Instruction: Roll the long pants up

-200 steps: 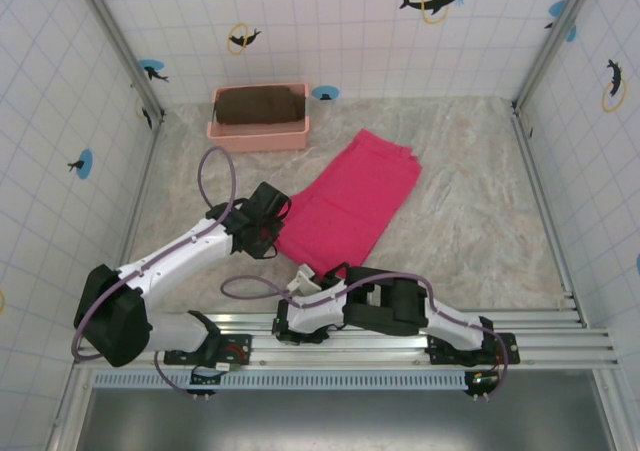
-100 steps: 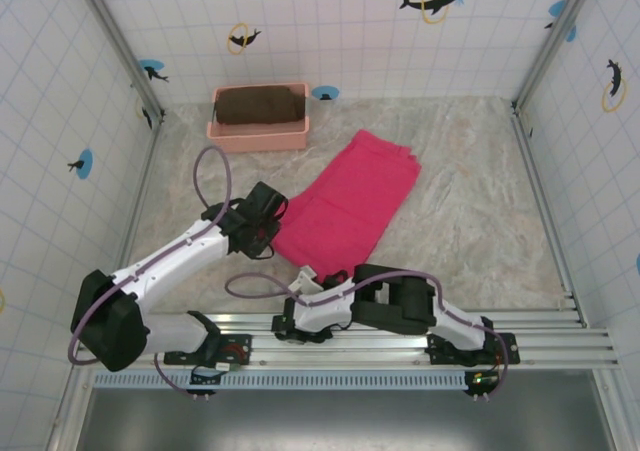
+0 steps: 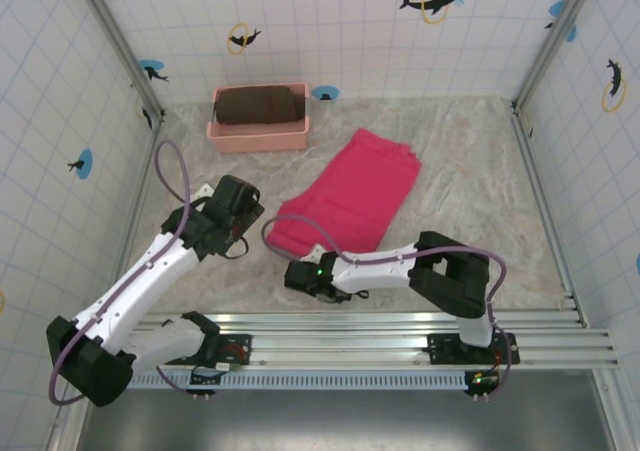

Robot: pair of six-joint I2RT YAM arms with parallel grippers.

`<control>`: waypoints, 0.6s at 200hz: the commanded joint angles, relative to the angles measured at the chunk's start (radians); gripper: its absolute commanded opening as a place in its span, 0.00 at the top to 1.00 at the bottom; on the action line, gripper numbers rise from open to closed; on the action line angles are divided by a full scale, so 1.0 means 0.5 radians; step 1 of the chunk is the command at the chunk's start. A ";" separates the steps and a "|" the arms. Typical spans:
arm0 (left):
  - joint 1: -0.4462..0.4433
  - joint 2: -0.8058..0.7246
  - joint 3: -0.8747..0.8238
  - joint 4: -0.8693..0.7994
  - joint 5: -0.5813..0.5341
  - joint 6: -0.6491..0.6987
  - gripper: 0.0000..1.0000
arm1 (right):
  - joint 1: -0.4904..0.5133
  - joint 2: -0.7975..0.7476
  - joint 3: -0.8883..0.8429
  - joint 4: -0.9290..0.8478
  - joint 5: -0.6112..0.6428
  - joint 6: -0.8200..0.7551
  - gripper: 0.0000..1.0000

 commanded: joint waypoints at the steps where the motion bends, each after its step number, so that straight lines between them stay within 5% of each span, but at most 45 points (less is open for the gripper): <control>1: 0.004 -0.108 -0.124 0.064 0.041 0.109 0.03 | -0.193 -0.034 -0.033 0.142 -0.324 -0.226 1.00; 42: 0.000 -0.382 -0.635 0.642 0.202 -0.017 0.03 | -0.455 -0.046 -0.065 0.250 -0.674 -0.362 1.00; 80: 0.003 -0.506 -1.422 2.018 0.240 -0.325 0.03 | -0.576 -0.038 -0.041 0.252 -0.935 -0.463 1.00; 120: 0.004 -0.369 -1.535 2.577 0.267 -0.215 0.03 | -0.598 0.016 0.025 0.208 -1.030 -0.526 1.00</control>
